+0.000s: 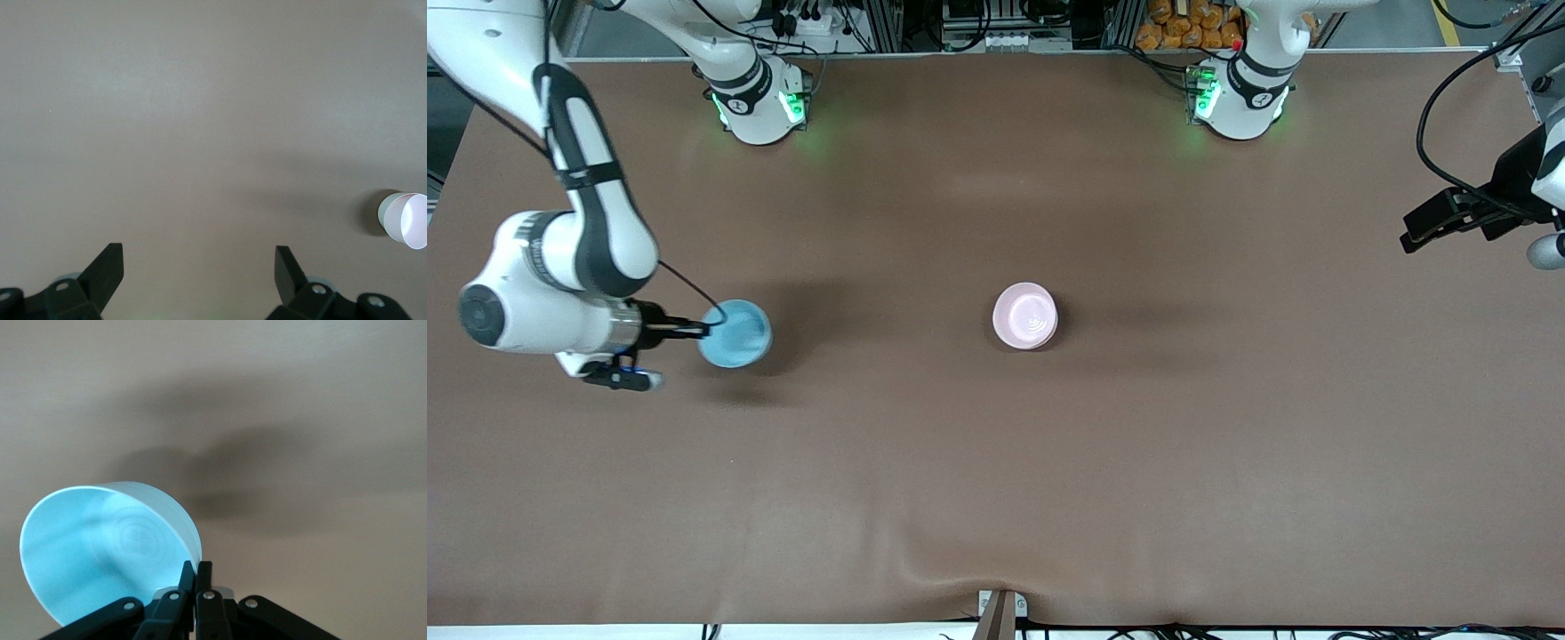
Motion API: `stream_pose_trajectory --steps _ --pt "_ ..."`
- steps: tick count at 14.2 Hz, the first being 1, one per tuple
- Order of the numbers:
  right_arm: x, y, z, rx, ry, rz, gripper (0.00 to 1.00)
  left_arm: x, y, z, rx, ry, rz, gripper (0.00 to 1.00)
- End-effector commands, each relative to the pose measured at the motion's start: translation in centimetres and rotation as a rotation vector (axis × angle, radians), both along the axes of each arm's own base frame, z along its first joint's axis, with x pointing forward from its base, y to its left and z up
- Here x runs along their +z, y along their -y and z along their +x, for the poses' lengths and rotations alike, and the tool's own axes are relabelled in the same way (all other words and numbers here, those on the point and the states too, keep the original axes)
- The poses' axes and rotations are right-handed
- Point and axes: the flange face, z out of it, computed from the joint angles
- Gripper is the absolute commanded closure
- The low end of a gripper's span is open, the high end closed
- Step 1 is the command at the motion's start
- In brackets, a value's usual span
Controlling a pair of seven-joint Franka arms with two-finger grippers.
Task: Stack pink and blue bowls on white bowl
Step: 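Carry the blue bowl with the right gripper over the pink bowl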
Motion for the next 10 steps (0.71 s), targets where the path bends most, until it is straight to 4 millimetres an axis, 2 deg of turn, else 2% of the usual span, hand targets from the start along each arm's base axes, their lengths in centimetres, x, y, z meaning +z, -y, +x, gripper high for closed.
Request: stream_pose_trajectory --steps 1,2,6,9,10 --pt "2.2 -8.1 0.4 -0.133 -0.016 -0.014 1.0 0.2 0.0 -1.1 -0.002 -0.011 -0.016 0.0" --pt "2.9 -11.4 0.3 -0.165 -0.02 -0.029 1.0 -0.6 0.0 -1.1 -0.008 -0.028 -0.015 0.0" --pt "3.4 -23.3 -2.4 -0.256 0.004 -0.072 1.0 -0.1 -0.1 -2.0 -0.005 -0.017 -0.013 0.0" --pt "1.3 -32.1 -5.3 -0.37 0.044 -0.035 1.0 -0.1 -0.1 -2.6 -0.008 0.003 -0.012 0.0" --pt "0.9 -34.4 -6.3 -0.39 0.047 -0.009 1.0 -0.4 -0.1 -2.8 -0.008 0.013 -0.012 0.0"
